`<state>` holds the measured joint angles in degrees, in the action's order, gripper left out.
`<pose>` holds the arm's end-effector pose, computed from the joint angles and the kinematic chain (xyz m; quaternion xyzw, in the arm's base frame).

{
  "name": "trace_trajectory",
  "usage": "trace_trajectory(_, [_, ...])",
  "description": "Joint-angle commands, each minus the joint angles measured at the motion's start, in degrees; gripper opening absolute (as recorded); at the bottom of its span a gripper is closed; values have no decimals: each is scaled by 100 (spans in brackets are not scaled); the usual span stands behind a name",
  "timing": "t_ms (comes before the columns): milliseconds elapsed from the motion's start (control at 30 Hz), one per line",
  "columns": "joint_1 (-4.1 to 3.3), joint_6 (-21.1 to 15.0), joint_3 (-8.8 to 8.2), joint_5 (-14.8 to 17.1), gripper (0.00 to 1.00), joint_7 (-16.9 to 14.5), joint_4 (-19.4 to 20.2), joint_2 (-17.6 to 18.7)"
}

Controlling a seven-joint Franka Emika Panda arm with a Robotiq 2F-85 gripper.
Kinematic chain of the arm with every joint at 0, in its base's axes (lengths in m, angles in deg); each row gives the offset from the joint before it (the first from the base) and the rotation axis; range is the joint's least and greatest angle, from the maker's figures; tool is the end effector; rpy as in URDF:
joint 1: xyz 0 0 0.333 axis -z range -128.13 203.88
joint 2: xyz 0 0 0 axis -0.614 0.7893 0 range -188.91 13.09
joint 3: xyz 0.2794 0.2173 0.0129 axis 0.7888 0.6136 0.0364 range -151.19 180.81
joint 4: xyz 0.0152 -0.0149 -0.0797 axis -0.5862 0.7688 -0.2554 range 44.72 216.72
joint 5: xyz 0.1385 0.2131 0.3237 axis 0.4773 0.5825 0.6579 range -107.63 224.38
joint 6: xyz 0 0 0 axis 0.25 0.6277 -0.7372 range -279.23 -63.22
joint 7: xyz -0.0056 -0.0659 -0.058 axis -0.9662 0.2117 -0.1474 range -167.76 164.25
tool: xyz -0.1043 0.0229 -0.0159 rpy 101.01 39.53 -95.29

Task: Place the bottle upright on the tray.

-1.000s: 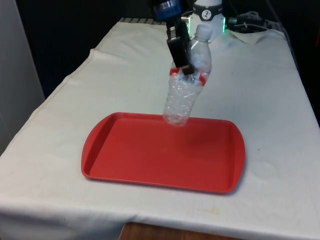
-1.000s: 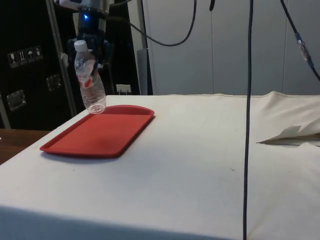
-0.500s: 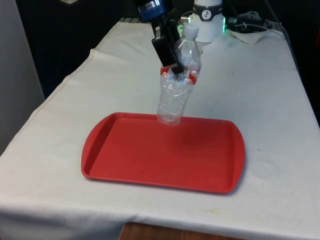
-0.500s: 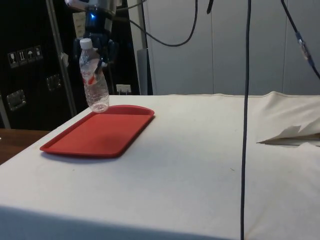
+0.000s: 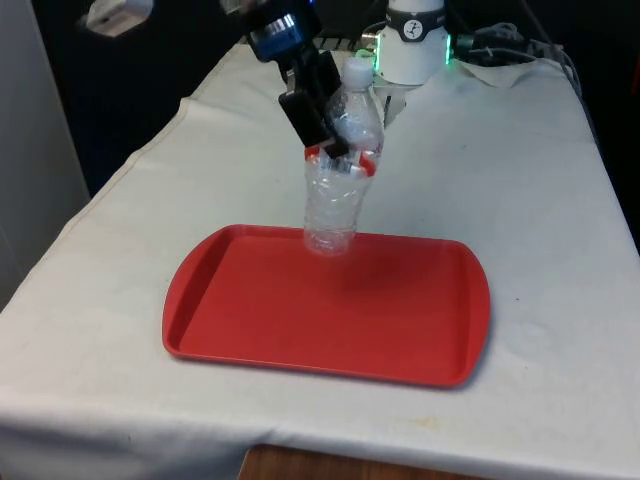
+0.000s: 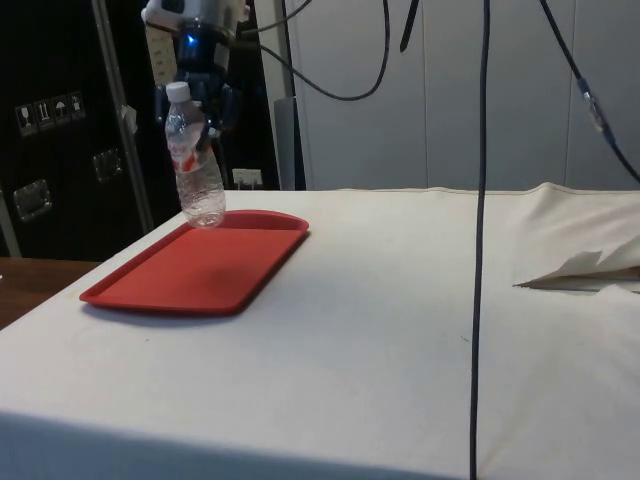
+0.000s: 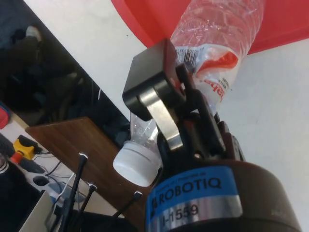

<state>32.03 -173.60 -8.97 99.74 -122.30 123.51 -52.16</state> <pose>0.7366 -0.1224 0.3656 -0.6907 -0.6901 -0.1810 0.1182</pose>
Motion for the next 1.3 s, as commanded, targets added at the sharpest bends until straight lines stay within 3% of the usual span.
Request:
trace_trajectory(0, [63, 115, -6, 46, 33, -17, -92, 80])
trace_trajectory(33, [6, 46, -29, 23, 33, 0, -29, 29])
trace_trajectory(67, [69, 149, -23, 74, 33, -23, -120, 109])
trace_trajectory(233, [120, 344, -160, 338, 33, -143, -252, 286])
trace_trajectory(300, [126, 395, -206, 441, 33, -189, -292, 344])
trace_trajectory(333, [69, 332, -246, 435, 33, -183, -223, 304])
trace_trajectory(367, [132, 413, -229, 493, 33, -218, -309, 384])
trace_trajectory(600, [160, 498, -378, 842, 33, -367, -453, 630])
trace_trajectory(633, [115, 435, -390, 819, 33, -361, -372, 579])
trace_trajectory(667, [160, 498, -378, 842, 33, -367, -453, 630])
trace_trajectory(833, [126, 504, -435, 877, 33, -378, -458, 653])
trace_trajectory(1267, [120, 504, -441, 888, 33, -384, -435, 642])
